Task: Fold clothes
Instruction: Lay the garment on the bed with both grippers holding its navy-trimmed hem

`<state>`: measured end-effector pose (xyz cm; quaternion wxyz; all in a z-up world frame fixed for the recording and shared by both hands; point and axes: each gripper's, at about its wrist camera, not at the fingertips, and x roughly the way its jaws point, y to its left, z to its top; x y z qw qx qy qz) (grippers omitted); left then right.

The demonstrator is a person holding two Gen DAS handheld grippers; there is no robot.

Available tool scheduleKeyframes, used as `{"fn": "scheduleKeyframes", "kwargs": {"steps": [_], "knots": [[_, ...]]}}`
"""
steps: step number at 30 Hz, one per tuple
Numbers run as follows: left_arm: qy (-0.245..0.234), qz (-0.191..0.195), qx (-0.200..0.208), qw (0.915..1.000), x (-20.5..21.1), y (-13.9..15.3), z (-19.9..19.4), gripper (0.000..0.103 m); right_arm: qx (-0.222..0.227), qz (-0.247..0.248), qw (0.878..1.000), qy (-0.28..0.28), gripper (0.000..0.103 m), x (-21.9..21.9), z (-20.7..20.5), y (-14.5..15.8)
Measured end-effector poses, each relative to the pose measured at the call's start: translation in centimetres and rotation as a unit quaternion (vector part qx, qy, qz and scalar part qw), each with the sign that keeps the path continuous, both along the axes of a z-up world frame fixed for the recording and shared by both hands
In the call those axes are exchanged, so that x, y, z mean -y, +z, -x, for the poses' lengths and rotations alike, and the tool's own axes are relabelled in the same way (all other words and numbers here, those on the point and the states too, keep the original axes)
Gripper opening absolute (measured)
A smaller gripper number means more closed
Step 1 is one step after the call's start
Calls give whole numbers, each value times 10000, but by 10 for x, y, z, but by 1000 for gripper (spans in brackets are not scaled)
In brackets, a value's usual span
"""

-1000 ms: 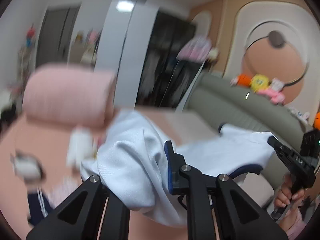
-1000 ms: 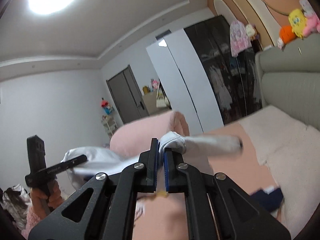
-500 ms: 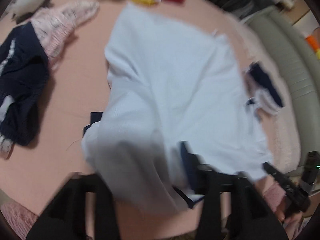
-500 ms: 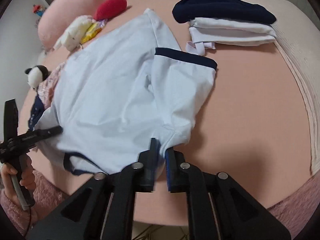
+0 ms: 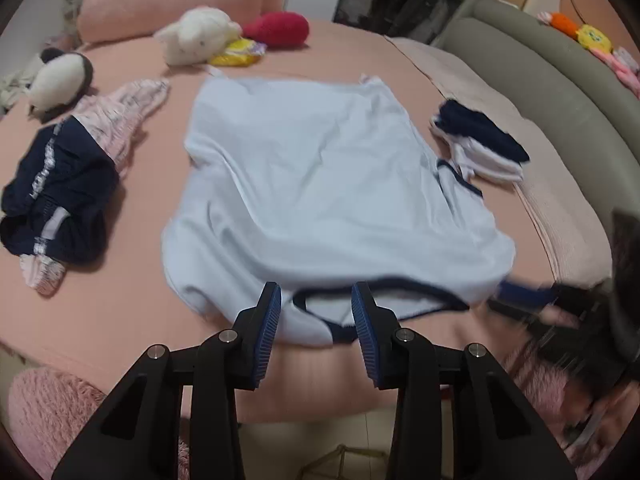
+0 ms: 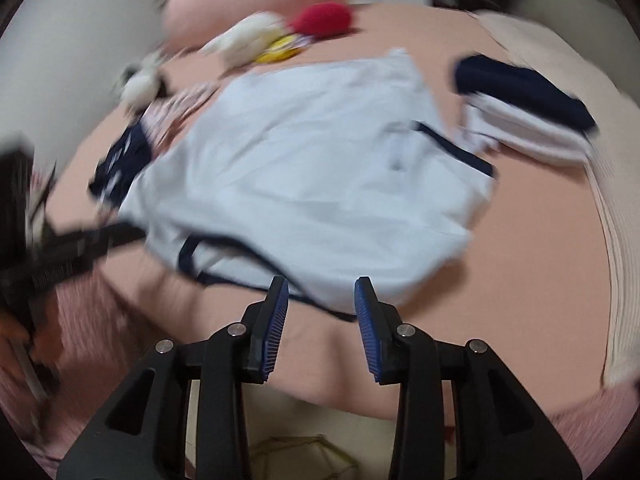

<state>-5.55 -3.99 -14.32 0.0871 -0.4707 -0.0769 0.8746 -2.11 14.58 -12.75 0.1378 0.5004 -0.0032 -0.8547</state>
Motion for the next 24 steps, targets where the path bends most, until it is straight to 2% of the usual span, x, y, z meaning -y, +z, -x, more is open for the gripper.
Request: {"fn": "scheduleKeyframes", "kwargs": {"steps": [2,5,7,8,10,13,15,19,24], "knots": [[-157,1,106,9998,-3,-4,4,39,44,-105,9998,-132,35,-3,8,-6],[-381,140,664,9970,-12,-38,18,39,110,-263,9990,-331,35,-7,21,-15],[-235,332,843,9956,-12,-57,24,39,154,-368,9981,-463,33,-9,29,-21],[-150,287,872,9957,-9,-62,25,39,177,-421,9976,-529,33,-11,33,-24],[42,299,849,9959,-5,-66,25,39,221,-526,9962,-661,33,-13,42,-30],[465,750,623,9941,3,-59,21,39,258,-603,9951,-736,33,-15,47,-36],[629,792,443,9939,5,-52,17,36,268,-610,9952,-719,33,-14,47,-38],[166,791,203,9965,-9,-49,14,36,287,-625,9953,-686,34,-13,47,-43],[-151,1125,443,9926,-30,-68,25,38,311,-643,9954,-644,35,-11,46,-50]]}}
